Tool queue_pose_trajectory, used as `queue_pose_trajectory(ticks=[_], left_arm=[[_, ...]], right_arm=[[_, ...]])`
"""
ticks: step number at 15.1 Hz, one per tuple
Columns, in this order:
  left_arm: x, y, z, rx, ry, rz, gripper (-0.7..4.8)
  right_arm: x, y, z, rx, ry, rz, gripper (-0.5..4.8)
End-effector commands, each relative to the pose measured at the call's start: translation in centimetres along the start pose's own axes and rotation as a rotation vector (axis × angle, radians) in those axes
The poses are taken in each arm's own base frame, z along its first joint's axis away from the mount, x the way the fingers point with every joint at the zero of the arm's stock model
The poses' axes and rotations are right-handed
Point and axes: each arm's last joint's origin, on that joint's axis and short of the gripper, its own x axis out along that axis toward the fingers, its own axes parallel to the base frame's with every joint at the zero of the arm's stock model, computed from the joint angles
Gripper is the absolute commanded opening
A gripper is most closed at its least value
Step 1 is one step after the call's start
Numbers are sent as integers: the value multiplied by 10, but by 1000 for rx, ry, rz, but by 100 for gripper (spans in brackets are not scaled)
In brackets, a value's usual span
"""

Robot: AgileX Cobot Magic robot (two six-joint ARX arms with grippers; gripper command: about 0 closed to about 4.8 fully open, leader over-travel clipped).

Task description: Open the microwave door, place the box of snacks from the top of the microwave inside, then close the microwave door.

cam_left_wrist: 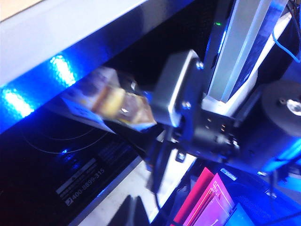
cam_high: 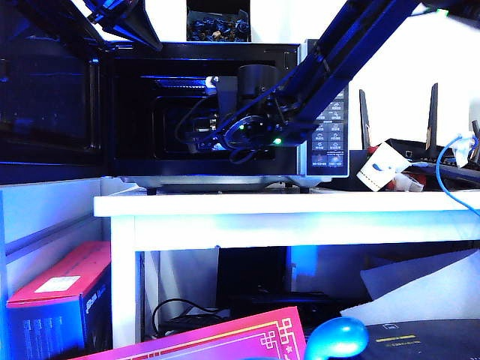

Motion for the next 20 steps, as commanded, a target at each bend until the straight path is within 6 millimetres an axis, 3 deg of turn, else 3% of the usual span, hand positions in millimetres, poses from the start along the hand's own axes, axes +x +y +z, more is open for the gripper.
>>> queue_pose_trajectory(ticks=[1, 6, 7, 8, 12, 20], left_arm=[[4, 0, -7, -50, 43, -21, -6], [4, 0, -7, -50, 44, -21, -6], [4, 0, -7, -50, 44, -21, -6], [4, 0, -7, -50, 44, -21, -6], [4, -1, -8, -58, 57, -26, -6], [4, 0, -8, -57, 55, -25, -6]], right_arm=[[12, 1, 19, 9, -79, 14, 283], [20, 2, 11, 6, -45, 27, 283], [20, 2, 11, 4, -46, 30, 313], [20, 3, 11, -3, -49, 40, 479], [19, 5, 15, -43, 10, 66, 479], [-6, 2, 89, -86, 280, 104, 479]])
